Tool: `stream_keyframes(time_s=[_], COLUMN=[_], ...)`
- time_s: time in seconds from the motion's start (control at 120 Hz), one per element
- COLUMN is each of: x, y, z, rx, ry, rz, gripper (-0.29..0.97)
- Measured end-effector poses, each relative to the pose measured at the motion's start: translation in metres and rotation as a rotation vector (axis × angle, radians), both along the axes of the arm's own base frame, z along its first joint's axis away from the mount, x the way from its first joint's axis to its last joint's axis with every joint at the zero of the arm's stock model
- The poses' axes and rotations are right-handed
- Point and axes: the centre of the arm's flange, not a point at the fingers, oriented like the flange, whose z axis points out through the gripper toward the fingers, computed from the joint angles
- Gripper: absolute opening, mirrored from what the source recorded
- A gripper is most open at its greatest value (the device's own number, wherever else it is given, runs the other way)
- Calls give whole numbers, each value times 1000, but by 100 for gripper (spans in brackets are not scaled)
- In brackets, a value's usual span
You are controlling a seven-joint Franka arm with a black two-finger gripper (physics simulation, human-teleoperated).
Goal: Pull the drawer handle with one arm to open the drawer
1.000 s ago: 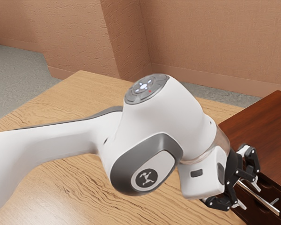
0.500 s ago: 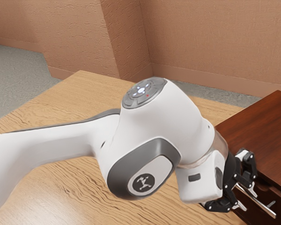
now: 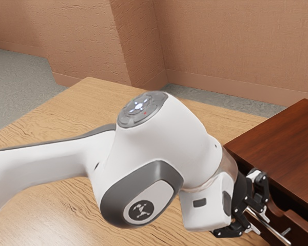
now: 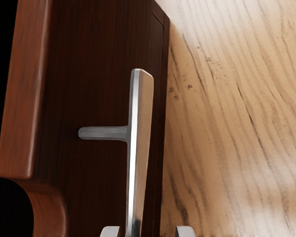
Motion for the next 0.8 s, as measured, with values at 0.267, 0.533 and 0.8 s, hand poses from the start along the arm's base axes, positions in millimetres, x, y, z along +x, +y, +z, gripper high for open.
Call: stream_keyframes(time_s=[0.267, 0.533, 0.8], x=[-9, -18, -28], y=[1, 0, 5], z=[1, -5, -4], rx=[1, 8, 14], ry=[-5, 3, -3], rz=[6, 8, 19], gripper=[6, 7, 5])
